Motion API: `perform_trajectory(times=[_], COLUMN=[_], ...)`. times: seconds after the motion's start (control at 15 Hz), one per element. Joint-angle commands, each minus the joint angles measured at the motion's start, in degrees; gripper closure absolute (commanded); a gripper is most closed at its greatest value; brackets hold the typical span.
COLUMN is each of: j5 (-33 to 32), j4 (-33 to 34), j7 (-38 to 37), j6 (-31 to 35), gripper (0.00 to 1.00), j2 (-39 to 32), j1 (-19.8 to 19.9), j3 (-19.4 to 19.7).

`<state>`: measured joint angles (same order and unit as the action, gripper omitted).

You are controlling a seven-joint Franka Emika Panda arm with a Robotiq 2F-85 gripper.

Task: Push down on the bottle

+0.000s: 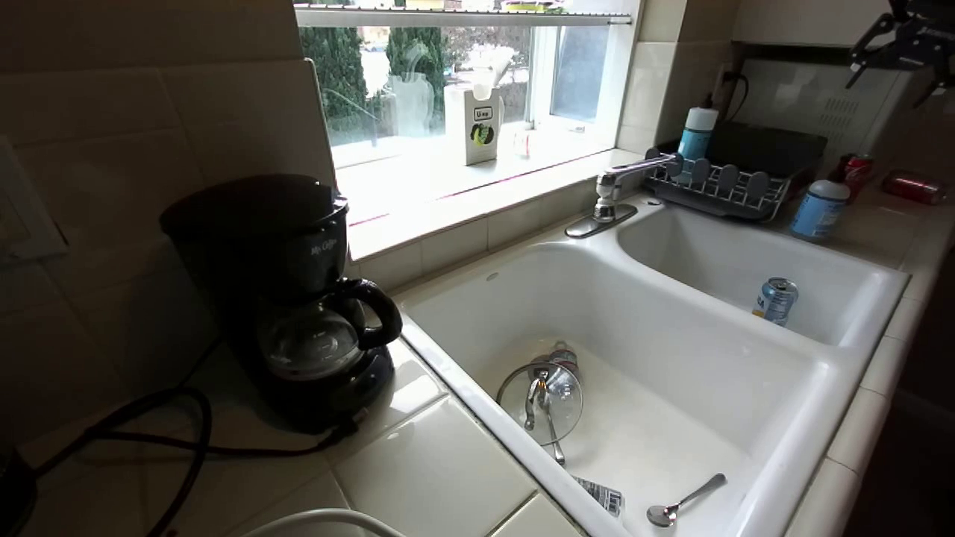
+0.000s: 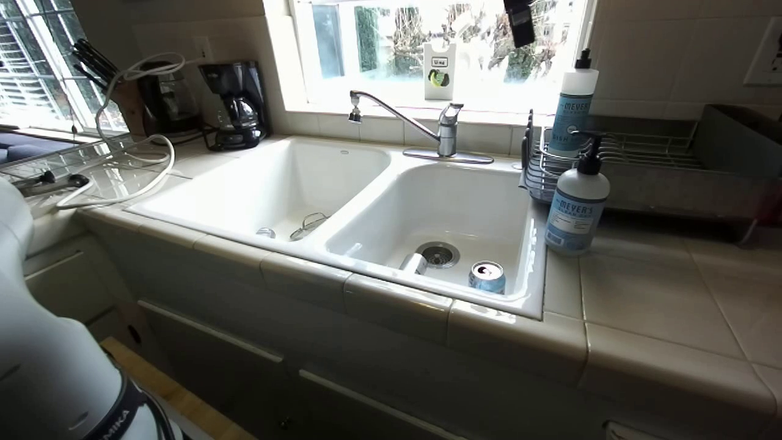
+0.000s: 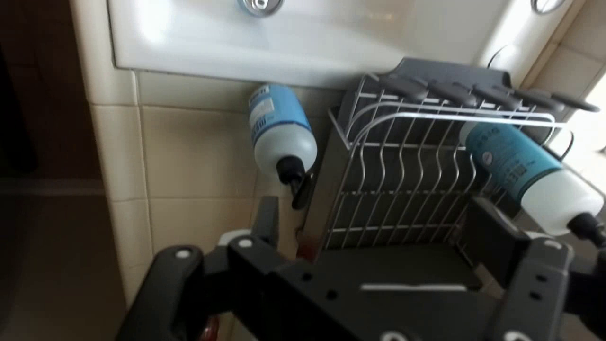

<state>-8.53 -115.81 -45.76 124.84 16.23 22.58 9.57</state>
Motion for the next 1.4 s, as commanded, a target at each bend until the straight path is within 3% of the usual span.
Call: perform_trajectory(times=[0.0, 0.47, 0.53, 0.73, 1.13, 1.2, 1.33], j5=[-1.79, -2.81, -6.92, -10.27, 3.23, 6.38, 11.06], j4=[0.31, 0.68, -0.65, -0.32, 2.14, 2.75, 4.47], j7=[-1.38, -2.54, -4.17, 3.88, 29.83, 34.36, 42.01], j6=[1.36, 2.03, 6.67, 15.31, 17.29, 15.78, 14.09], gripper=[0.00, 0.00, 0.00, 0.00, 0.00, 0.25, 0.34], j2=[-0.64, -1.45, -1.70, -5.23, -12.06, -12.61, -14.20], j1=[-0.51, -0.23, 0.74, 0.34, -3.46, -3.99, -4.18], j3=[0.84, 0.91, 0.38, 2.27, 6.19, 6.42, 7.14])
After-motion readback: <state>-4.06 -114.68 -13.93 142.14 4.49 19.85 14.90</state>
